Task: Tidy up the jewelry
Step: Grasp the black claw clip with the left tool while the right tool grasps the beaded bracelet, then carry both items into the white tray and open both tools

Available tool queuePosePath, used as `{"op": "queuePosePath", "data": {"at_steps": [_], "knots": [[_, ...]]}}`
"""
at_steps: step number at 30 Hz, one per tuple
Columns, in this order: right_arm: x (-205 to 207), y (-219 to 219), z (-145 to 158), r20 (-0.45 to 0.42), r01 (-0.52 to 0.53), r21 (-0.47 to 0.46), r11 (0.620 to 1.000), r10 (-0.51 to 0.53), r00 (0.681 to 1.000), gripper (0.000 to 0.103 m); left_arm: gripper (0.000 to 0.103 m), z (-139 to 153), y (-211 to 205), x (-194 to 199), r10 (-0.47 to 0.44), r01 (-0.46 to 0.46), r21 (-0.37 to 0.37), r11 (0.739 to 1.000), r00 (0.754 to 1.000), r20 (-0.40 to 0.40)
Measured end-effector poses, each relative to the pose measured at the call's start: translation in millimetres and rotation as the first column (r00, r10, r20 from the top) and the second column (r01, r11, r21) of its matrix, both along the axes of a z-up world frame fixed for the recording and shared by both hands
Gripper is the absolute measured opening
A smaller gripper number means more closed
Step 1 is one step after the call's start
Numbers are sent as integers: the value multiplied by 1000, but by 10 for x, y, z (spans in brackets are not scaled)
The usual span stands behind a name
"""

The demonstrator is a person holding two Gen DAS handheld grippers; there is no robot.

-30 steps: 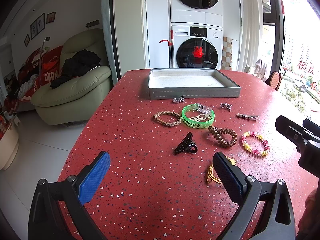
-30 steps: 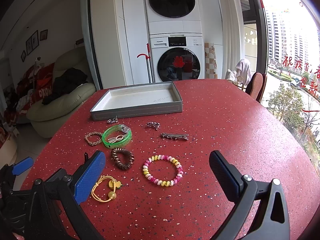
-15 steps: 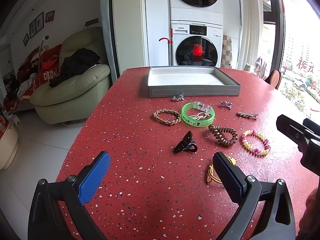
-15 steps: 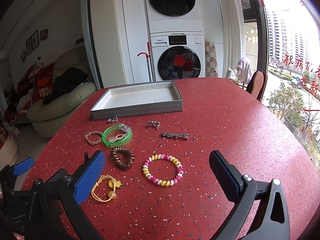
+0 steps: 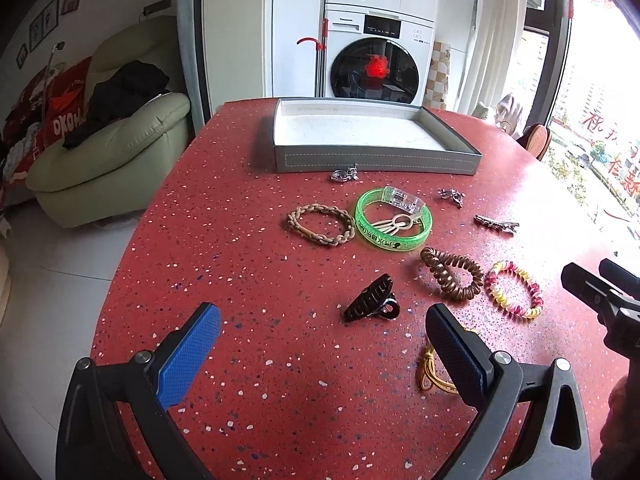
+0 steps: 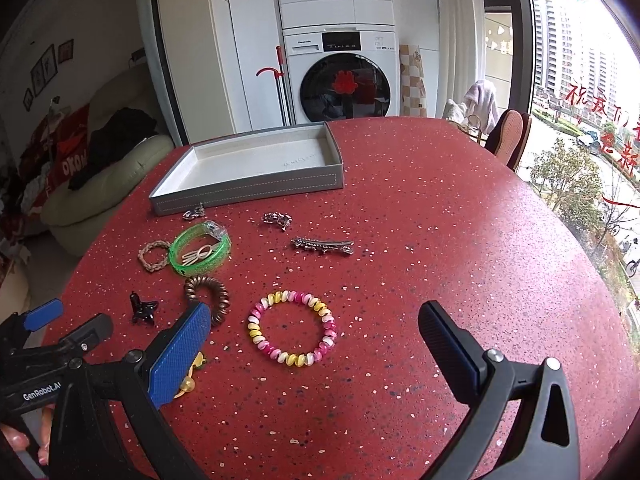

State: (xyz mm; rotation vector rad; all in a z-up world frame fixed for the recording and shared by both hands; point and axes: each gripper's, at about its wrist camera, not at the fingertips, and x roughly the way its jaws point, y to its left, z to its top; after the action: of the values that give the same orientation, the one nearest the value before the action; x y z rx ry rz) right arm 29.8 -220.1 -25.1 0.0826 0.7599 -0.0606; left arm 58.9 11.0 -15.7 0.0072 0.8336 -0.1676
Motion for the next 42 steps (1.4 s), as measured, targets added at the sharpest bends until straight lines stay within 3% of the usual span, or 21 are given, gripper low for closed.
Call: {"op": "queuePosePath", "data": {"at_steps": [6,10,14,18,19,20,23,25,26,27,35,42], "knots": [[258,-103,-212,-145,-10,17,1000,12,989,103,103,-111,-143,223,-59,60,35,998,997,-40],[367,-125,-340,-188,-13,4,1000,14,982,103,102,-191,-270,286,-99,103,73,992,993,-57],[424,-87,-444,-230,-29,-3,1000,27,973,99,86,-274,-340,342,-125,132,95,987,989,-80],[415,-26,-491,-245,-43,-48,998,29,969,83,73,-312,-335,375,-132,141,91,986,986,-98],[408,-18,-487,-243,-52,-45,998,40,969,79,66,-311,-339,384,-136,144,87,986,986,-95],[407,-6,-486,-243,-58,-46,997,45,969,77,52,-309,-351,387,-144,152,81,985,985,-92],[408,29,-463,-246,-72,-53,996,57,968,60,51,-302,-361,394,-154,161,80,984,984,-88],[407,42,-441,-247,-83,-48,995,69,966,36,51,-297,-336,395,-159,164,53,985,983,-86],[408,54,-432,-248,-87,-50,995,72,966,29,51,-287,-312,394,-162,165,33,986,983,-88],[406,55,-432,-247,-90,-40,995,77,966,10,51,-273,-288,392,-164,166,19,986,983,-88],[476,-45,-227,-192,-87,31,996,92,977,10,51,8,-165,446,-170,169,-23,985,984,-57],[848,-154,154,-143,-96,102,990,110,984,10,51,370,-124,824,-161,158,-68,985,986,-38]]}}
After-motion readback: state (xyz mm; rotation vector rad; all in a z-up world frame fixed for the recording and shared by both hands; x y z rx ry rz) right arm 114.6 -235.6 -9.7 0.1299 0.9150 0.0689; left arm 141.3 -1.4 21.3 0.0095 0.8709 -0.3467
